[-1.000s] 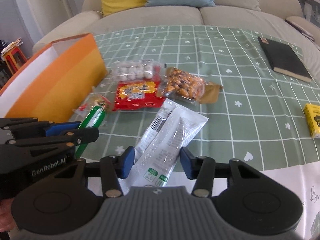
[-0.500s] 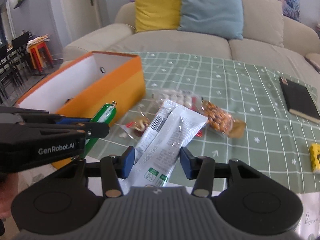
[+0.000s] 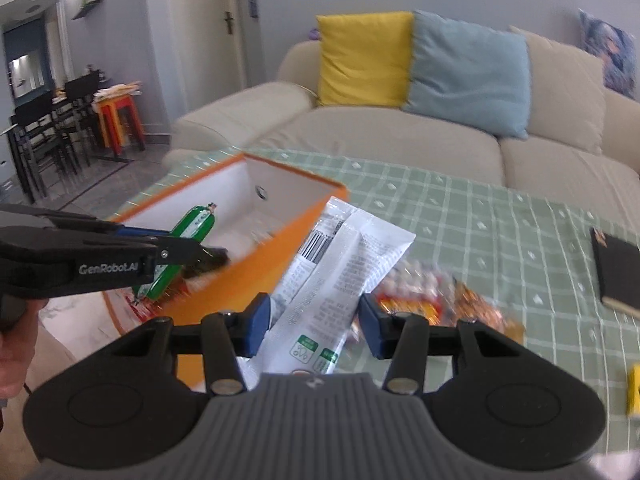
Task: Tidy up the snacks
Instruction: 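Carry the sausage stick and white packet into the orange box and open both tools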
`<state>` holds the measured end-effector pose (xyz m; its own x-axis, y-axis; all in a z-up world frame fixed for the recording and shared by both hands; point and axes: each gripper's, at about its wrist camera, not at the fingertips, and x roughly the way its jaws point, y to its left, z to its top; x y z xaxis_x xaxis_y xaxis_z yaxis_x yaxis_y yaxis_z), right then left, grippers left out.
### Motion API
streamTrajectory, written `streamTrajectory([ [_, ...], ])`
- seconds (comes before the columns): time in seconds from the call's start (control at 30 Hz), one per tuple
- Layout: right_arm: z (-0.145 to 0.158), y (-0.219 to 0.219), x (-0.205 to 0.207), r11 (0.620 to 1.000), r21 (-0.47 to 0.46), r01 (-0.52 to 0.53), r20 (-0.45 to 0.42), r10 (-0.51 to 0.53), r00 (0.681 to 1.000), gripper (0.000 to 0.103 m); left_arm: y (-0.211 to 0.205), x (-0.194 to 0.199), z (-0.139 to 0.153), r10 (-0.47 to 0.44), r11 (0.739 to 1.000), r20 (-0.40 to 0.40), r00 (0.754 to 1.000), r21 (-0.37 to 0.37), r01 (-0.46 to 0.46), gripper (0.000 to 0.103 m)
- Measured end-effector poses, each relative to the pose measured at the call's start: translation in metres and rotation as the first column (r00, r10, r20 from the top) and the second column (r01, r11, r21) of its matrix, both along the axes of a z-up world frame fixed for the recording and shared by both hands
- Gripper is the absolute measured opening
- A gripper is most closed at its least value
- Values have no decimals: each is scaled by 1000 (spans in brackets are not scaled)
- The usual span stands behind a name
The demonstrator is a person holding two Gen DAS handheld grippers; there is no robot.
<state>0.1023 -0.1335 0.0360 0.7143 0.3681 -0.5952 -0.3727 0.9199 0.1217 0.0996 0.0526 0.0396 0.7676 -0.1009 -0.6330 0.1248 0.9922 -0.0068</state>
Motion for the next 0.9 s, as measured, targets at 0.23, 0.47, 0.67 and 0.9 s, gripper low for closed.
streamTrajectory([
  [0.23, 27, 38, 23, 995, 27, -96, 40, 94, 995, 46, 27, 14, 24, 17, 998, 30, 999, 56, -19, 25],
  [0.47, 42, 79, 54, 986, 40, -160, 33, 159, 987, 46, 52, 38, 24, 61, 991, 20, 998, 122, -63, 25],
  [0.67, 35, 116, 80, 981, -6, -192, -12, 191, 981, 46, 79, 63, 4, 106, 989, -54, 993, 110, -99, 25],
  [0.9, 11, 150, 115, 970, -102, -219, -82, 211, 974, 46, 106, 87, -21, 149, 986, -156, 976, 93, -136, 25],
])
